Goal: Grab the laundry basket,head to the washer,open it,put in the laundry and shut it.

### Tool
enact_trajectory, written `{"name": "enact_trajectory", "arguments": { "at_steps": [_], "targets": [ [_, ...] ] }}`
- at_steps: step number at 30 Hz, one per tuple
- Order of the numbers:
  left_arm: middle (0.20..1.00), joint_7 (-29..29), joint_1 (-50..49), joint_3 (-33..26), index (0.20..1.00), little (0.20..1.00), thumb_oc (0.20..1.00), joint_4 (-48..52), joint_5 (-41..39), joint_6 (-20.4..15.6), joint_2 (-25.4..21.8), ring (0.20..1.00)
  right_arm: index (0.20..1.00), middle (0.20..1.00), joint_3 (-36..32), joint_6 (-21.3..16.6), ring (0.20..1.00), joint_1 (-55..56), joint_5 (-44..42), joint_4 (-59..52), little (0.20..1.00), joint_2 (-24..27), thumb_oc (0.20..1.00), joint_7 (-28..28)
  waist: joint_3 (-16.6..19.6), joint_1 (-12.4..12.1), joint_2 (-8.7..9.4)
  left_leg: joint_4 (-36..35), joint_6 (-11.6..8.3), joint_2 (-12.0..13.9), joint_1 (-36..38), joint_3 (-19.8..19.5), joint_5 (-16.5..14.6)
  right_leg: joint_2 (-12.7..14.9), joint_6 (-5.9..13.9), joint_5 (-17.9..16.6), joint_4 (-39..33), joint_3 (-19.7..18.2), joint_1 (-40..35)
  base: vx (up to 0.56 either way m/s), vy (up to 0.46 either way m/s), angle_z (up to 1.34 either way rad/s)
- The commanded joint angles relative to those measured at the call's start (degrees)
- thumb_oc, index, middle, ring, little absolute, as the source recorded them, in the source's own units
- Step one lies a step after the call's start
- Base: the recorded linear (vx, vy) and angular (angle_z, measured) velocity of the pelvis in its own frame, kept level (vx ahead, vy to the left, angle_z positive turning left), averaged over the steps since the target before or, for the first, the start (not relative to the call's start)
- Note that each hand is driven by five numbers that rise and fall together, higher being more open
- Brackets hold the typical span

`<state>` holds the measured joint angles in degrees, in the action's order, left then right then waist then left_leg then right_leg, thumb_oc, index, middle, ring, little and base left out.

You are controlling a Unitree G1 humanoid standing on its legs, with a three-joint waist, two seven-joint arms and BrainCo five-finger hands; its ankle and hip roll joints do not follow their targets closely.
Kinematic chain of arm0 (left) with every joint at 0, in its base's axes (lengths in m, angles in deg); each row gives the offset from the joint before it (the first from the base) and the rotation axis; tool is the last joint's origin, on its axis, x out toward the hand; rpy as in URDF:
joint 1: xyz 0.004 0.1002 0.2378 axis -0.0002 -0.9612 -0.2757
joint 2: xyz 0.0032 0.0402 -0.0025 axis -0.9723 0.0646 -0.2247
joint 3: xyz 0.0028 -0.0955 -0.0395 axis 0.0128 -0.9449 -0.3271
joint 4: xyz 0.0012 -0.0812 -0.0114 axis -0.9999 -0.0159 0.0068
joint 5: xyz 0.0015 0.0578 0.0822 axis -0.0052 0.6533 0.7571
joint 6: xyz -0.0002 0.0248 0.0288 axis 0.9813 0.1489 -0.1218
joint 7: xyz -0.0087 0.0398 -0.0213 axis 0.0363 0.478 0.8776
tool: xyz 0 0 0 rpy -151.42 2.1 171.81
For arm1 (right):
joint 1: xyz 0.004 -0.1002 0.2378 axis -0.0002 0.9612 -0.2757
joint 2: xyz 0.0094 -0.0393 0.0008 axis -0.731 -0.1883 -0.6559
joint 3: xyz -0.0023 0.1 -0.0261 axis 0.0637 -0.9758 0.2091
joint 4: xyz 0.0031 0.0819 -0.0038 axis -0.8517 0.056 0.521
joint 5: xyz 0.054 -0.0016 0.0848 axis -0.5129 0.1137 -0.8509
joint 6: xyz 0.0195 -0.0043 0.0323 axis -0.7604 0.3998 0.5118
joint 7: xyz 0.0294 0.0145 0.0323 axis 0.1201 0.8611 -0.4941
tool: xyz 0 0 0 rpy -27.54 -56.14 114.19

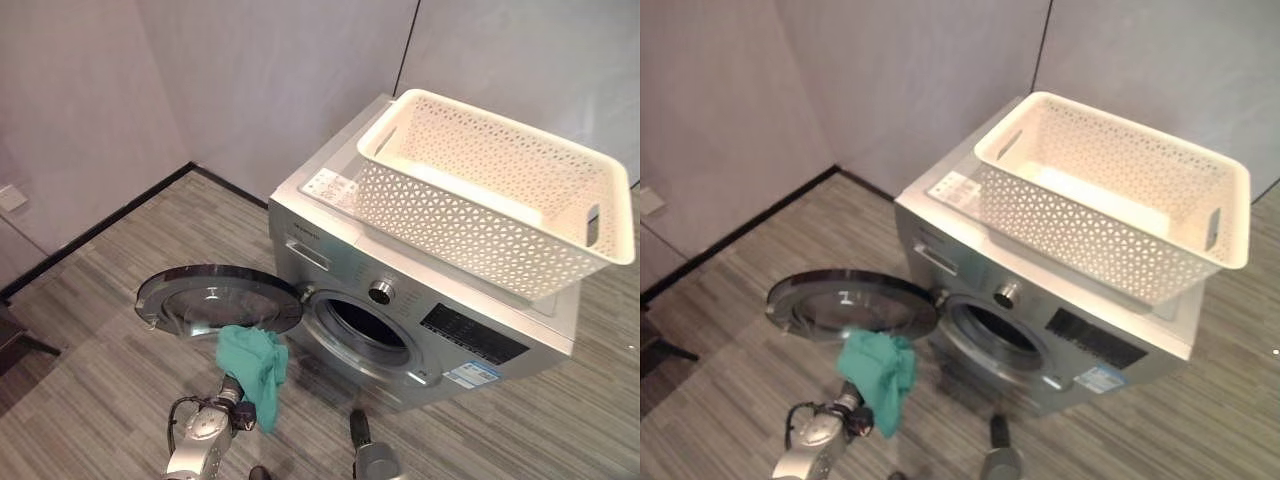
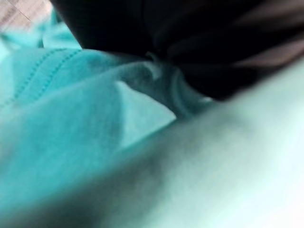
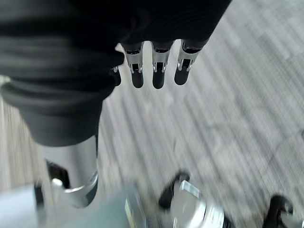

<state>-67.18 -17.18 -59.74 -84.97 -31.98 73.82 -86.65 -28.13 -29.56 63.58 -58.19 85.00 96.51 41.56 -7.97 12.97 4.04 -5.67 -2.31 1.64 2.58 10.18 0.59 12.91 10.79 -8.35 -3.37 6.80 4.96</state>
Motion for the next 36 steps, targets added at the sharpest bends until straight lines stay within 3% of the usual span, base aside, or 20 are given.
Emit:
{"name": "enact_trajectory", "arguments": {
  "at_steps": [1, 6, 14, 17, 23, 30, 36],
  "targets": [
    [0.2, 2.15, 3.54, 0.55, 0.2, 0.2, 0.2, 2.66, 0.07, -4.11, 0.52, 0.2, 1.0, 1.0, 4.3, -0.32, 1.0, -6.83, 4.58, 3.03, 1.0, -0.57, 1.0, 0.38, -1.74, -2.84, 0.18, 0.67, -0.88, 0.91, -1.34, 0.27, -4.76, 0.93, 0.69, 2.84, 4.08, -2.4, 3.95, 0.0, -0.029, 0.07],
    [0.2, -0.29, 11.1, 7.93, 0.2, 0.2, 0.2, -7.28, -0.59, -4.4, 4.77, 0.2, 1.0, 1.0, 12.4, -0.29, 1.0, -13.54, 8.76, 3.59, 1.0, -0.54, 1.0, 3.71, -4.4, -3.58, -2.58, 0.67, -1.14, 0.7, -4.41, -0.72, -3.07, 1.53, 0.28, 2.91, 4.31, -1.93, 6.33, -0.05, -0.058, 0.15],
    [0.2, -6.94, 23.01, 13.45, 0.2, 0.2, 0.2, -17.42, -0.62, -6.73, 10.82, 0.2, 1.0, 1.0, 20.67, -2.31, 1.0, -19.96, 8.88, -2.42, 1.0, -0.2, 1.0, 8.33, -8.55, -2.99, -3.3, 0.67, -1.92, 1.55, -8.64, -0.87, -1.18, 1.32, 0.01, 2.16, 3.84, -1.98, 10.26, -0.05, -0.078, 0.03],
    [0.2, -9.49, 28.33, 15.24, 0.2, 0.2, 0.2, -20.29, -1.79, -7.96, 13.06, 0.2, 1.0, 1.0, 26.1, -2.91, 1.0, -22.74, 11.05, -4.78, 1.0, -0.46, 1.0, 10.27, -11.02, -2.81, -3.05, 0.67, -2.31, 2.43, -11.25, -0.26, -0.24, 1.34, -0.02, 1.6, 3.27, -2.16, 12.88, -0.06, -0.109, -0.04],
    [0.2, -12.23, 33.35, 16.38, 0.2, 0.2, 0.2, -20.3, -3.3, -9.68, 14.31, 0.2, 1.0, 1.0, 30.03, -3.68, 1.0, -25.93, 11.72, -4.9, 1.0, -0.73, 1.0, 11.7, -14.87, -2.86, -2.29, 1.91, -2.79, 3.45, -15.56, 0.79, 0.84, 1.03, -0.26, 1.14, 4.0, -2.57, 17.54, -0.07, -0.078, 0.0],
    [0.2, -15.1, 39.0, 16.44, 0.2, 0.2, 0.2, -19.62, -4.67, -11.48, 15.4, 0.2, 1.0, 1.0, 33.0, -4.96, 1.0, -30.72, 12.45, -5.74, 1.0, -0.13, 1.0, 14.3, -18.2, -2.48, 0.09, 14.92, -3.33, 4.38, -28.44, 0.8, -2.8, 0.24, -1.24, 0.96, 7.35, -3.98, 26.42, -0.12, -0.094, 0.05],
    [0.2, -17.47, 46.56, 15.33, 0.2, 0.2, 0.2, -24.03, -4.98, -12.24, 17.56, 0.2, 1.0, 1.0, 34.65, -5.88, 1.0, -32.42, 12.75, -6.01, 1.0, -0.14, 1.0, 16.15, -17.97, -0.45, 0.42, 18.34, -3.77, 5.97, -34.09, 0.73, -4.17, -1.34, -1.93, 1.99, 11.52, -5.6, 34.21, -0.05, -0.069, -0.09]
  ]
}}
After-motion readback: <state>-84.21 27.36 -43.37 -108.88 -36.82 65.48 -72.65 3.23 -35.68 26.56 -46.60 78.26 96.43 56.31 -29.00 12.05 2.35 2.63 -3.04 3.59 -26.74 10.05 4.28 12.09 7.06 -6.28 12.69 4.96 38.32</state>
